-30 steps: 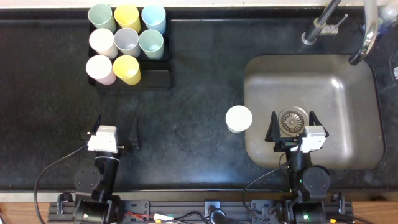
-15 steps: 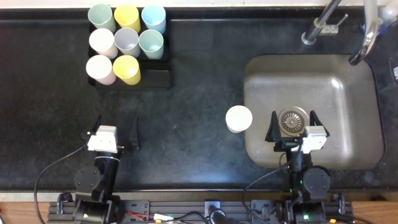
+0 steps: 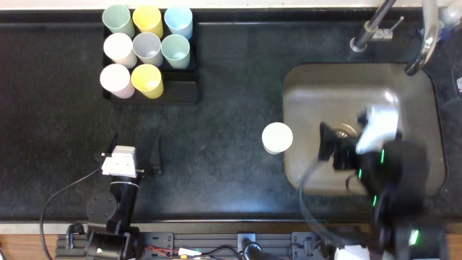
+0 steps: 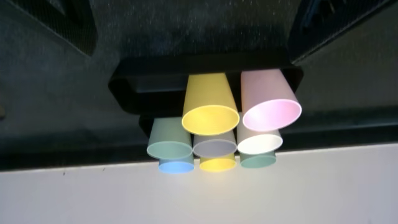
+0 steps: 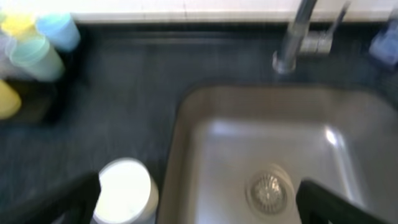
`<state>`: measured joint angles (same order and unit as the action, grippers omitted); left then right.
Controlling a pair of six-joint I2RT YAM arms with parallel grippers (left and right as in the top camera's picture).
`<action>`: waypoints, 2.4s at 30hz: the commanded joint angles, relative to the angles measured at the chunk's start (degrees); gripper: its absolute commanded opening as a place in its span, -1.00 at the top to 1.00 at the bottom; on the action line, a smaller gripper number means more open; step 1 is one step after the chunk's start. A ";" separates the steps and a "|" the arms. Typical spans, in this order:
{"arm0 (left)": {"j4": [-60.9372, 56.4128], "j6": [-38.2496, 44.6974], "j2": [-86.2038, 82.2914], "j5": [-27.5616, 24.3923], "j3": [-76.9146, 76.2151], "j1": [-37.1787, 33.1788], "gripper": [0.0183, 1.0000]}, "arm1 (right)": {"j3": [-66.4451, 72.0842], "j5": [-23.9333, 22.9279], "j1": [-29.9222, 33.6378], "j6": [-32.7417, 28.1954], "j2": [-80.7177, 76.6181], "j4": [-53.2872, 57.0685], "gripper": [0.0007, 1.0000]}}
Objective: Store Cups
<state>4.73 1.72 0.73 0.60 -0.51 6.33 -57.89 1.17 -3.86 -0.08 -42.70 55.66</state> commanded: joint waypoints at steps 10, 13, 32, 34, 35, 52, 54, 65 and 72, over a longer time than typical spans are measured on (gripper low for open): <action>0.11 0.87 -0.57 -0.55 0.07 -0.31 -1.00 | -32.59 -6.75 -10.99 -3.50 -41.40 27.91 -0.99; 0.11 0.87 -0.57 -0.55 0.07 -0.31 -0.99 | -32.41 -5.77 -14.51 -10.21 -44.74 30.12 -1.00; 0.11 0.87 -0.57 -0.55 0.07 -0.31 -1.00 | -17.46 1.38 -12.46 -21.90 -48.72 18.64 -1.00; 0.11 0.87 -0.57 -0.55 0.07 -0.31 -1.00 | -17.46 1.36 -11.96 -22.29 -50.23 18.34 -1.00; 0.11 0.87 -0.57 -0.55 0.07 -0.31 -1.00 | -17.46 1.36 -11.85 -22.32 -50.90 17.97 -1.00; 0.11 0.87 -0.57 -0.55 0.07 -0.31 -1.00 | -17.49 1.40 -11.87 -22.16 -55.98 14.16 0.05; 0.11 0.87 -0.57 -0.55 0.07 -0.31 -1.00 | -17.49 1.88 -11.87 -22.21 -56.00 14.16 0.90; 0.11 0.87 -0.57 -0.55 0.07 -0.31 -1.00 | -28.13 5.25 -14.27 -18.34 -55.80 21.59 0.92; 0.11 0.87 -0.57 -0.55 0.07 -0.31 -1.00 | -60.37 4.81 -20.26 -12.61 -59.14 30.84 0.92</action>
<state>4.69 1.72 0.73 0.60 -0.51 6.33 -107.53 5.48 -21.10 -15.79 -100.62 84.93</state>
